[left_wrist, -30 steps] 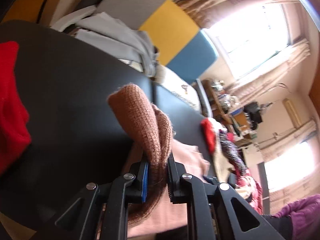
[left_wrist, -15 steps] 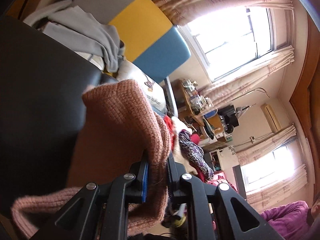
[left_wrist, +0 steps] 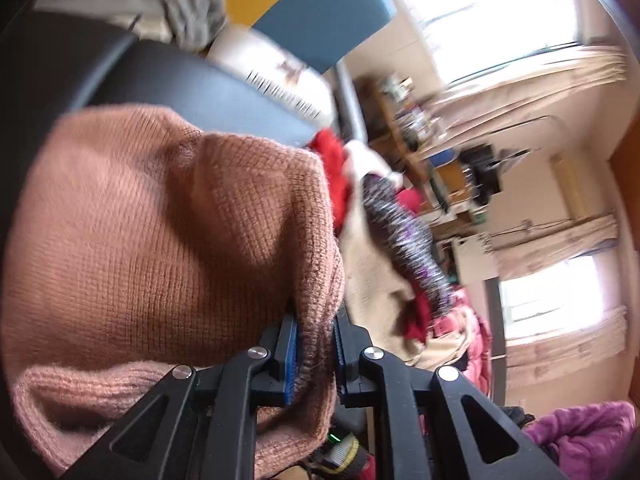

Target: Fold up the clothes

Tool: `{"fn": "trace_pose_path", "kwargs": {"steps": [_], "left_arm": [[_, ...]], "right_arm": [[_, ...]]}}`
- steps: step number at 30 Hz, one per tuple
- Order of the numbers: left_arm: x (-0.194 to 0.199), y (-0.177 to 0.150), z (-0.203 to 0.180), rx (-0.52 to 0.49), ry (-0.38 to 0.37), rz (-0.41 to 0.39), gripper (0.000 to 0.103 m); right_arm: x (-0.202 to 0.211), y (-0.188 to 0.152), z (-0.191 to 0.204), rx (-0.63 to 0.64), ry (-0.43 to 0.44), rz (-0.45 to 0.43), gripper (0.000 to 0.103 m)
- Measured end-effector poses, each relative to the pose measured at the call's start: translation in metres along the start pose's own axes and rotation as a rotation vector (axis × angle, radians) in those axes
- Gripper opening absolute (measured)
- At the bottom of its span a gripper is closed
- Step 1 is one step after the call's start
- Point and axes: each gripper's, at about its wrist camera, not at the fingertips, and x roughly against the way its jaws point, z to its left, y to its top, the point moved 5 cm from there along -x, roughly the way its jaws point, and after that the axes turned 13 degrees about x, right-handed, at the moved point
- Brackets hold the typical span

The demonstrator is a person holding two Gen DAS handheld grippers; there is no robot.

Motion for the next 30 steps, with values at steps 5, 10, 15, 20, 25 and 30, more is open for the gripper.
{"fn": "trace_pose_path", "kwargs": {"steps": [5,10,15,20,25,30], "left_arm": [[-0.036,-0.01,0.015,0.033,0.048,0.049,0.013],[-0.062,-0.011,0.024,0.087,0.079,0.107,0.016],[-0.057,-0.015,0.012,0.111,0.062,0.157,0.026],[-0.015,-0.016,-0.016,0.046,-0.055,0.188,0.026],[0.058,-0.003,-0.009,-0.022,-0.146,0.07,0.026],[0.119,0.004,0.06,-0.039,-0.102,-0.091,0.027]], "right_arm": [[0.002,-0.001,0.001,-0.006,0.015,-0.018,0.103],[0.004,-0.001,0.004,0.002,0.012,-0.024,0.103],[0.007,-0.001,0.009,0.016,0.003,-0.033,0.103],[0.03,0.0,0.019,0.117,-0.004,0.035,0.103],[0.087,-0.013,0.023,0.154,-0.001,0.056,0.103],[0.123,-0.007,0.039,0.146,0.064,0.041,0.103]]}}
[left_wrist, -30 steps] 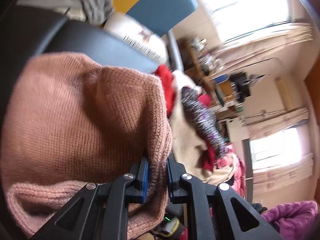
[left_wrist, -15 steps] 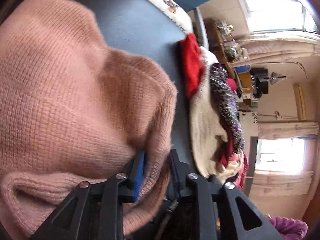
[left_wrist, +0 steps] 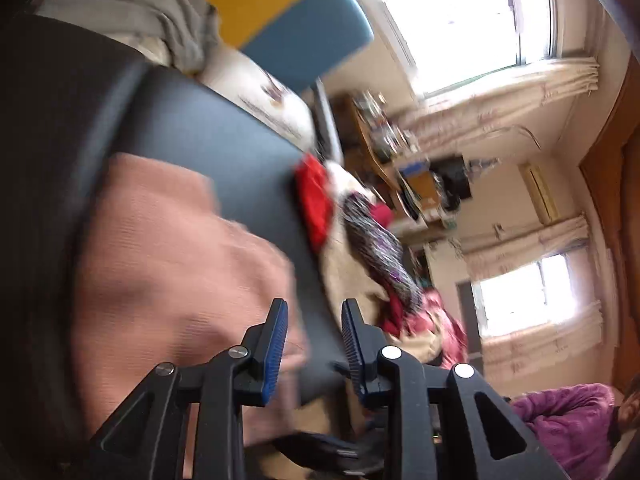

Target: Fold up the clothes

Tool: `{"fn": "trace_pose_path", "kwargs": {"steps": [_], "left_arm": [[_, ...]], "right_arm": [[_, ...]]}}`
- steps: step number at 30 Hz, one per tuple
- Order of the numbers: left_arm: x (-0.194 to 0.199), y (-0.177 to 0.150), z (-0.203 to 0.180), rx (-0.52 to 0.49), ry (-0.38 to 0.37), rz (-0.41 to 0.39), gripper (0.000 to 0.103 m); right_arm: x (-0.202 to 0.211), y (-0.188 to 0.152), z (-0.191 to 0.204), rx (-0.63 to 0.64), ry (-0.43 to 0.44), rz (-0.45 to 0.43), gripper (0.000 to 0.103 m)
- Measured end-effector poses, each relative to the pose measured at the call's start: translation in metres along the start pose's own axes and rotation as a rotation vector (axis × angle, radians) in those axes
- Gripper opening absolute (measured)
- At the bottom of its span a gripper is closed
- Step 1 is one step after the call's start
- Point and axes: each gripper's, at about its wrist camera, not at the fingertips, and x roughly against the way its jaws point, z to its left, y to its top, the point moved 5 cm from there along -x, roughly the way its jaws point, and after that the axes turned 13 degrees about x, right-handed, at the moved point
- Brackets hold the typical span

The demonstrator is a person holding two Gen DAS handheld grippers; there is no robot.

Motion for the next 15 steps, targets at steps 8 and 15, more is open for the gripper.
{"fn": "trace_pose_path", "kwargs": {"steps": [8,15], "left_arm": [[0.029,-0.034,0.077,-0.024,0.034,-0.037,0.027],[0.011,-0.062,0.086,-0.174,0.087,-0.001,0.027]], "right_arm": [[-0.046,0.097,0.02,0.053,0.23,-0.029,0.103],[-0.083,0.088,0.031,-0.084,0.444,0.156,0.103]]}}
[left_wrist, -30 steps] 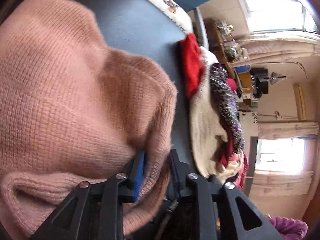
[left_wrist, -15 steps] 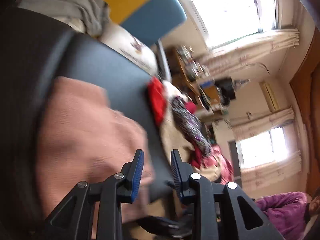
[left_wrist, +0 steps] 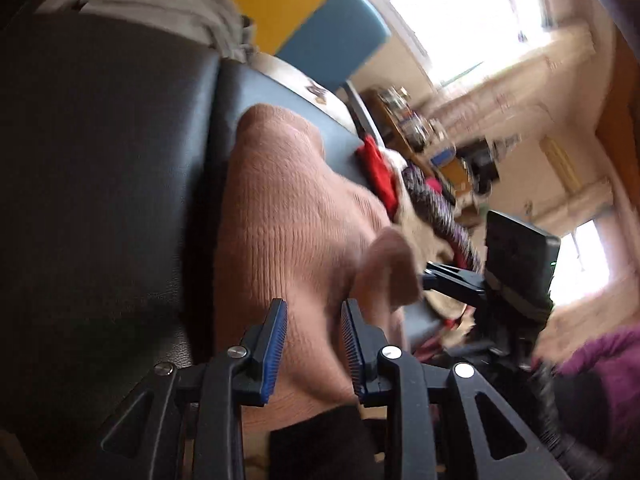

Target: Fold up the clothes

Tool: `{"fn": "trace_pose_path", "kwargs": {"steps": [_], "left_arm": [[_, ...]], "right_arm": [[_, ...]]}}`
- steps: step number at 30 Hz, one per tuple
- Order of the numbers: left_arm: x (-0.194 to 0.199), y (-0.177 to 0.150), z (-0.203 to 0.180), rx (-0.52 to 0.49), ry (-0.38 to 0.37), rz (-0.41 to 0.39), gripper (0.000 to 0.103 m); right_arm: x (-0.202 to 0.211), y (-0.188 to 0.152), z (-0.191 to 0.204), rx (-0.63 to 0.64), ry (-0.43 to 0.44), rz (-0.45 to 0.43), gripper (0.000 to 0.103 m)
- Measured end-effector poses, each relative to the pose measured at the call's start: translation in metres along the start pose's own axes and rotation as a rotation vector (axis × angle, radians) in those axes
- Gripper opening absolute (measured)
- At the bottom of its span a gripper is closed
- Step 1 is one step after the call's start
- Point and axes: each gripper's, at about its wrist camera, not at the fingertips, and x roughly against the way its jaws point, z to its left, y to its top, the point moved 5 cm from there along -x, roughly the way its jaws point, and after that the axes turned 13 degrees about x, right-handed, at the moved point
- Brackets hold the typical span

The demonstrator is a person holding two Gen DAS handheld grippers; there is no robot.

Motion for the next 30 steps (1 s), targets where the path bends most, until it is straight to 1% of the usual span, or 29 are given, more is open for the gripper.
{"fn": "trace_pose_path", "kwargs": {"steps": [1,3,4,6,9,13,14,15,18,19,20,21,22,23,25,27,28,29,30], "left_arm": [[-0.003,-0.003,-0.001,-0.032,0.008,0.011,0.027],[-0.013,-0.007,-0.004,-0.073,0.02,0.034,0.027],[-0.018,-0.009,-0.005,-0.092,0.026,0.045,0.027],[-0.024,-0.014,-0.008,-0.108,0.019,0.057,0.027],[-0.028,-0.017,-0.01,-0.127,0.021,0.058,0.027],[-0.028,-0.017,-0.013,-0.131,0.0,0.05,0.027],[-0.029,-0.017,-0.013,-0.128,-0.004,0.049,0.027],[-0.029,-0.018,-0.013,-0.13,-0.005,0.048,0.027],[-0.027,-0.022,-0.014,-0.148,-0.011,0.05,0.027],[-0.027,-0.024,-0.015,-0.156,-0.015,0.051,0.027],[-0.028,-0.026,-0.018,-0.168,-0.018,0.053,0.027],[-0.03,-0.029,-0.019,-0.194,-0.011,0.059,0.027],[-0.032,-0.033,-0.021,-0.223,0.001,0.065,0.027],[-0.033,-0.037,-0.022,-0.252,0.013,0.072,0.027],[-0.039,-0.045,-0.023,-0.307,0.037,0.096,0.027],[-0.052,-0.055,-0.017,-0.348,0.071,0.144,0.028],[-0.06,-0.06,-0.013,-0.354,0.087,0.179,0.022],[-0.066,-0.065,-0.012,-0.351,0.072,0.207,0.022],[-0.067,-0.067,-0.013,-0.36,0.069,0.209,0.022]], "right_arm": [[0.003,-0.016,0.007,-0.002,0.008,0.017,0.103],[0.011,-0.055,0.015,-0.045,-0.004,0.039,0.103],[0.013,-0.072,0.015,-0.074,-0.016,0.046,0.103],[0.018,-0.108,0.011,-0.172,-0.05,0.039,0.103],[0.039,-0.137,0.012,-0.298,-0.119,-0.086,0.103],[0.066,-0.121,0.024,-0.333,-0.18,-0.25,0.103],[0.069,-0.113,0.024,-0.323,-0.194,-0.267,0.103],[0.068,-0.097,0.021,-0.296,-0.218,-0.273,0.103],[0.048,-0.063,0.007,-0.226,-0.229,-0.24,0.103],[0.038,-0.059,0.001,-0.222,-0.221,-0.201,0.102],[0.027,-0.057,-0.004,-0.224,-0.211,-0.154,0.092],[0.016,-0.055,-0.009,-0.225,-0.2,-0.107,0.048],[0.007,-0.057,-0.012,-0.239,-0.191,-0.058,0.018],[-0.003,-0.062,-0.014,-0.255,-0.182,-0.007,0.013],[0.002,-0.074,-0.003,-0.246,-0.203,-0.016,0.013],[0.012,-0.095,0.0,-0.294,-0.215,-0.072,0.013],[0.009,-0.112,-0.005,-0.33,-0.247,-0.049,0.013],[0.002,-0.127,-0.009,-0.366,-0.258,-0.03,0.013],[-0.006,-0.14,-0.013,-0.401,-0.262,-0.014,0.012]]}}
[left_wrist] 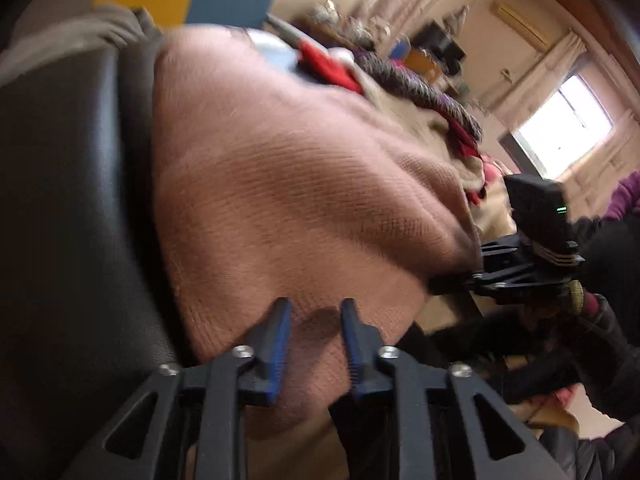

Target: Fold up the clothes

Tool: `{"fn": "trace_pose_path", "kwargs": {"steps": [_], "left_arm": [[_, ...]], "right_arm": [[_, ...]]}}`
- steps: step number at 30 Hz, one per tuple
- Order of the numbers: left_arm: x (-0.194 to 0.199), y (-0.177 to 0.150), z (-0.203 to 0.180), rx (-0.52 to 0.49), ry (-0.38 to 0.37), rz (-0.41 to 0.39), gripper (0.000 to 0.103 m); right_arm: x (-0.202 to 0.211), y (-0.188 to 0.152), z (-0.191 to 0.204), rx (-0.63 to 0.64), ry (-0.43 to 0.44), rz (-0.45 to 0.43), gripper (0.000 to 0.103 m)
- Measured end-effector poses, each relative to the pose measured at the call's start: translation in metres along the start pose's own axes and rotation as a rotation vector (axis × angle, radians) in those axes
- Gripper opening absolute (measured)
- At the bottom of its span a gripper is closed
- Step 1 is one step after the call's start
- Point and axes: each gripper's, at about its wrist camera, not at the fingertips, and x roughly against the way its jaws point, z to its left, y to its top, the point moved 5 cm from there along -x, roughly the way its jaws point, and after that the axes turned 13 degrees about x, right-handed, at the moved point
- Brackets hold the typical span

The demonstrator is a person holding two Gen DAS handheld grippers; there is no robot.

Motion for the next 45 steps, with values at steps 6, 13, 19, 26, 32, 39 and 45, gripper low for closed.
{"fn": "trace_pose_path", "kwargs": {"steps": [6,13,19,26,32,39,45], "left_arm": [[0.002,0.004,-0.006,-0.017,0.031,-0.011,0.022],[0.009,0.008,-0.018,-0.008,0.022,-0.099,0.024],[0.008,0.016,-0.026,-0.037,0.006,-0.112,0.027],[-0.009,0.017,-0.019,-0.01,0.008,-0.08,0.027],[-0.011,0.011,-0.025,-0.073,0.038,-0.073,0.027],[-0.014,0.017,-0.025,-0.052,0.036,-0.038,0.028],[-0.018,0.017,-0.027,-0.051,0.049,-0.052,0.028]], "right_arm": [[0.042,0.008,-0.004,-0.06,0.058,-0.177,0.058],[0.094,0.06,-0.04,-0.2,0.052,-0.489,0.103],[0.052,0.088,-0.074,-0.326,0.083,-0.482,0.076],[0.026,0.112,-0.08,-0.309,-0.063,-0.367,0.018],[0.063,0.102,-0.041,-0.011,-0.52,-0.227,0.012],[0.044,0.038,-0.088,-0.337,-0.297,-0.339,0.013],[0.069,0.071,-0.081,-0.365,0.073,-0.57,0.084]]}}
